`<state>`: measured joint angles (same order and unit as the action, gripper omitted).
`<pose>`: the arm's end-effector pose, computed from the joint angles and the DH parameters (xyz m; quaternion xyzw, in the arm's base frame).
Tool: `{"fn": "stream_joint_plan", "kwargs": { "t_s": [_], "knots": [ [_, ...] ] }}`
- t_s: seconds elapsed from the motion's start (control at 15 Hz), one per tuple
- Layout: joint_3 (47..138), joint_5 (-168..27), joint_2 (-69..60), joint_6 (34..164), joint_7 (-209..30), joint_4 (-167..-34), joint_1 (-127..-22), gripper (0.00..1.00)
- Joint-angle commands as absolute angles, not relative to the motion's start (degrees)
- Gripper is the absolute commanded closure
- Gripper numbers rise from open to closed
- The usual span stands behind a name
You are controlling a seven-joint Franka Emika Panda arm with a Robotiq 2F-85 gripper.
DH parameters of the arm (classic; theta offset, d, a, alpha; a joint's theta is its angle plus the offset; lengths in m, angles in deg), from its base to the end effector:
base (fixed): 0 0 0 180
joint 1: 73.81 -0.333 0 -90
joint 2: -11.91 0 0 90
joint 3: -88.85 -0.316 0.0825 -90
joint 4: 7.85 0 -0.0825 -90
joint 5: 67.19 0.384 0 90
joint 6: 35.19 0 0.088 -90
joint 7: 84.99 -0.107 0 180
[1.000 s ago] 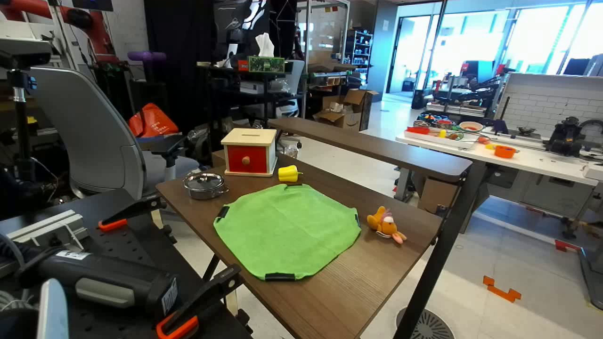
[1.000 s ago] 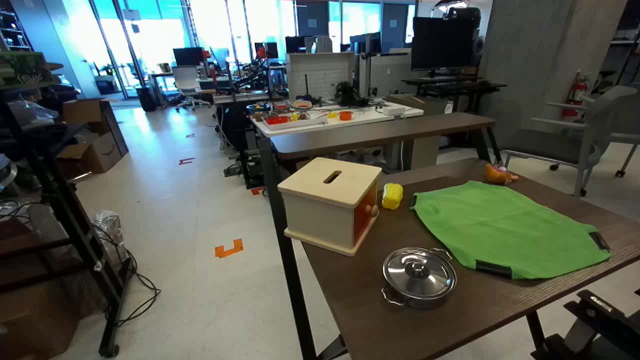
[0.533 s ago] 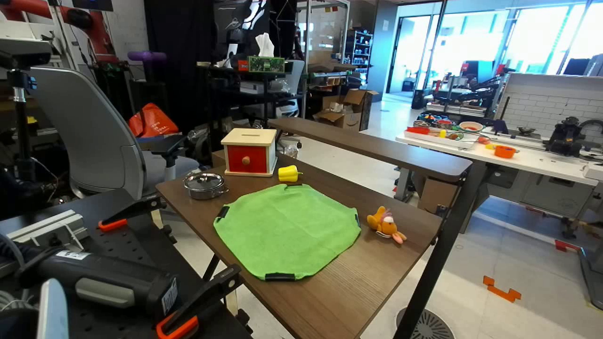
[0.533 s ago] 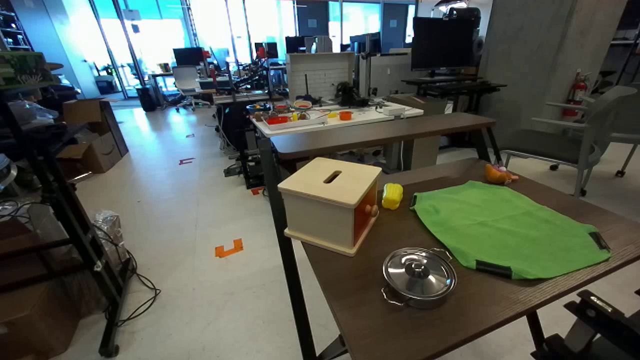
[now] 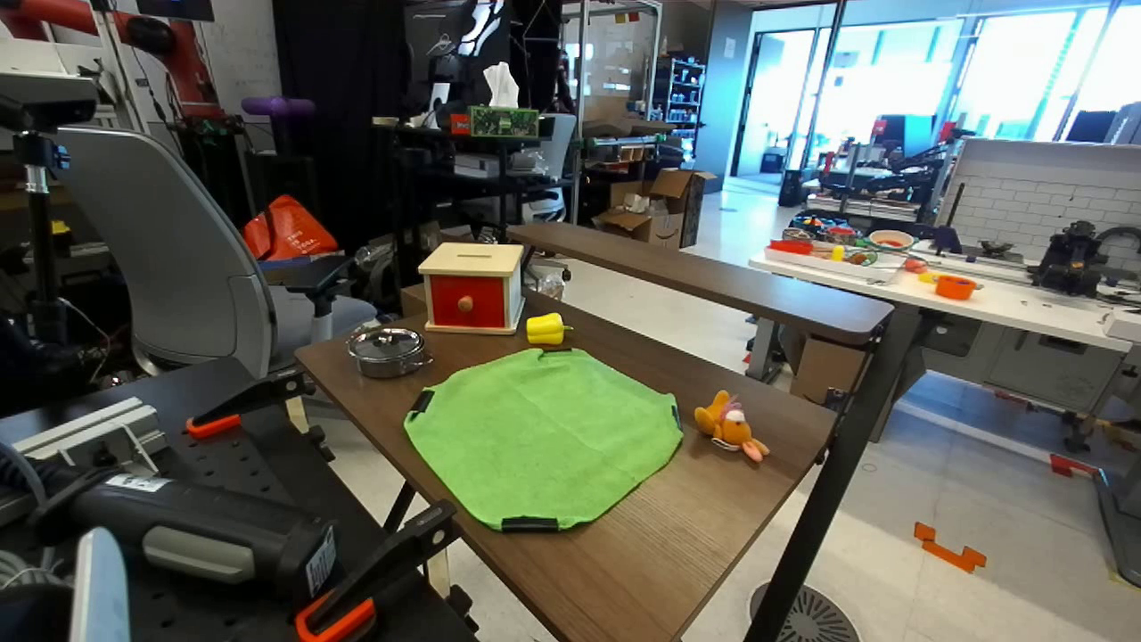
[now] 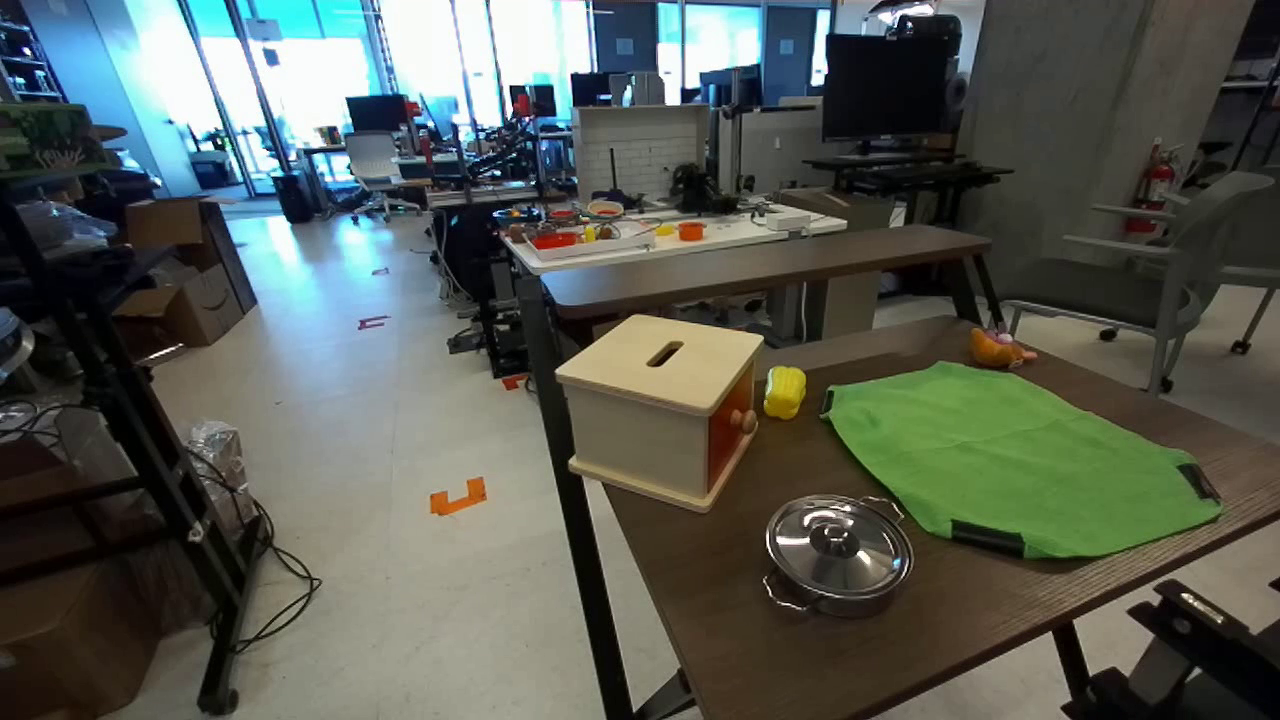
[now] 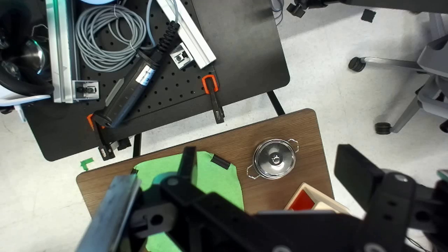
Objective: Remove the lid from the pot
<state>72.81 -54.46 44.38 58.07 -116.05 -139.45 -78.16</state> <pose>0.3382 0.1662 0.5392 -0.9890 0.1308 0.0683 0.0084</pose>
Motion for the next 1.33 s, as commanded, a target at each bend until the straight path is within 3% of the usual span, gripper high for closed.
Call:
{"fn": "stream_joint_plan", "kwargs": {
  "t_s": [0.0,1.27],
  "knots": [
    [72.9,-54.5,44.3,58.0,-116.1,-139.3,-78.3,0.00],
    [72.9,-55.9,42.4,59.4,-117.1,-138.5,-76.9,0.00]
  ]
}}
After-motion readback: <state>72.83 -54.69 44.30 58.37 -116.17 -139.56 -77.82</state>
